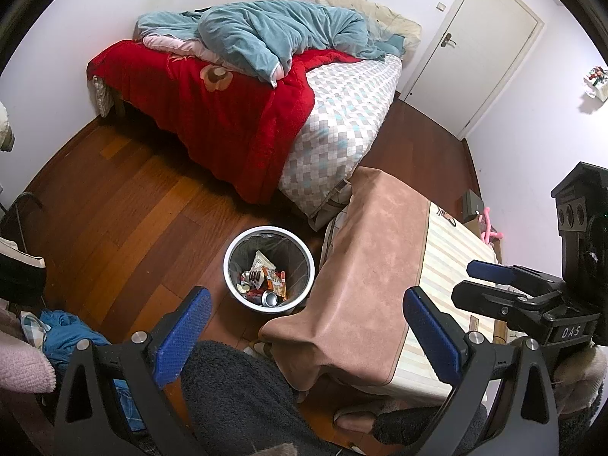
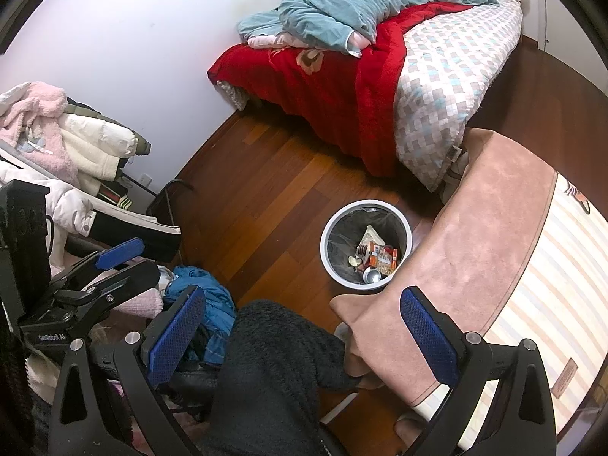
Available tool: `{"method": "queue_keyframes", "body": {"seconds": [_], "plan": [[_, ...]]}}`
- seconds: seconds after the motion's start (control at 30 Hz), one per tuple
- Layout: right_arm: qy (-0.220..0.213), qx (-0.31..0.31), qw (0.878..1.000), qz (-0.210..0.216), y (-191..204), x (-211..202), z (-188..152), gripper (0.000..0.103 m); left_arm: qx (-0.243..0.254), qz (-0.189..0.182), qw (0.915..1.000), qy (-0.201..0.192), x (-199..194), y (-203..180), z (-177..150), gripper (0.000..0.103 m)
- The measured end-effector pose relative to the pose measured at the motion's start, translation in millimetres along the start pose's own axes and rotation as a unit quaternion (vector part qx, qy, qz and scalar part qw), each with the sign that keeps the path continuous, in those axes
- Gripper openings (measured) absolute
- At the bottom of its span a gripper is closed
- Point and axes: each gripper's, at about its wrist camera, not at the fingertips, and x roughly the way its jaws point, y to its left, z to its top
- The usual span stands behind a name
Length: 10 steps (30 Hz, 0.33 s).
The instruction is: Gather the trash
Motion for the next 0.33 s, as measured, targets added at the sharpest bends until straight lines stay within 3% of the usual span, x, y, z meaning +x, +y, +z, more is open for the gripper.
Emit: {"method": "queue_keyframes", "body": {"seconds": [0.33], "plan": [[-0.001,0.003,1.000,0.002,1.3,-0.4,1.2,0.103,-0.001,-0.002,1.0000,-0.005,-0.5,-1.1,1.8,0.103]]}}
